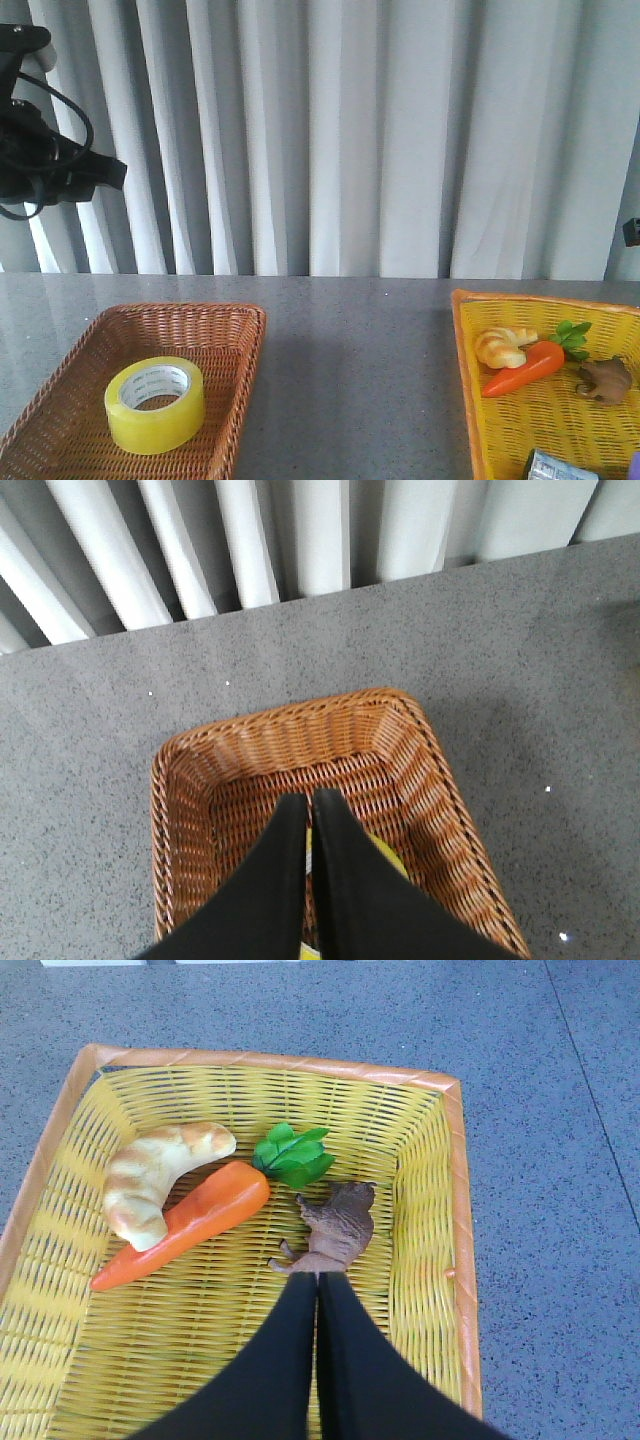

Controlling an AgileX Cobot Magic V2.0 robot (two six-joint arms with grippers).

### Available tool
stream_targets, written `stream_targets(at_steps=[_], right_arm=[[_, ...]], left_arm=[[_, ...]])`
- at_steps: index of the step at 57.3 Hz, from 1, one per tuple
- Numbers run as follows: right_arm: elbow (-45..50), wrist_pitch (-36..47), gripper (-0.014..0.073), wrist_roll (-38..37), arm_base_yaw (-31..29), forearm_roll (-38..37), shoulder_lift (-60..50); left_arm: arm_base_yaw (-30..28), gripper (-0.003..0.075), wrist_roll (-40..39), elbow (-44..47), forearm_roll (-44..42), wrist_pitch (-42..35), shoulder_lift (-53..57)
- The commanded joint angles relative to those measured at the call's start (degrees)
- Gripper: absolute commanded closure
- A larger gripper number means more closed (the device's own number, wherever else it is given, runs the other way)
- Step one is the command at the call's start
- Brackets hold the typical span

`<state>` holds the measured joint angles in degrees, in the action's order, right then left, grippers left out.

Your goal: Transfer tape with both arms

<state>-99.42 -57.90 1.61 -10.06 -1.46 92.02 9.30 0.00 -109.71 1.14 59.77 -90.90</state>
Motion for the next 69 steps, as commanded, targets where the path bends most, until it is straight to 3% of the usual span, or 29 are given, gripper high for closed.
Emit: stream_targets(at_steps=[1, 7, 26, 34, 52, 58, 69], right_arm=[[-1.41, 2.77, 0.0602, 0.08, -0.35, -0.17, -2.32], [-1.41, 2.77, 0.0602, 0.08, -0.35, -0.17, -2.32], [-1.41, 2.77, 0.0602, 0.08, -0.35, -0.04, -2.32], [-1.41, 2.77, 0.0602, 0.08, -0.35, -0.04, -2.32], [-1.41, 2.77, 0.0602, 0.08, -0.35, -0.04, -2.32], [-1.41, 2.72, 0.0602, 0.08, -0.35, -0.04, -2.32], [-1.41, 2.53, 0.0602, 0.08, -0.35, 0.01, -2.32]], left_arm=[[-0.16, 0.0727, -0.84, 4.44, 0.55, -6.63, 7.45], [-0.71, 0.0726, -0.64, 15.46, 0.18, -12.49, 16.26], [-5.31, 0.0726, 0.0, 64.23, -2.54, -49.61, 50.7], [-5.31, 0.0726, 0.0, 81.76, -2.78, -58.74, 63.87], [-5.31, 0.0726, -0.3, 110.62, -2.66, -65.83, 87.68], [-5.31, 0.0726, 0.0, 110.38, -2.42, -58.43, 92.54], [-5.31, 0.0726, -0.3, 110.71, -2.35, -57.61, 92.46]])
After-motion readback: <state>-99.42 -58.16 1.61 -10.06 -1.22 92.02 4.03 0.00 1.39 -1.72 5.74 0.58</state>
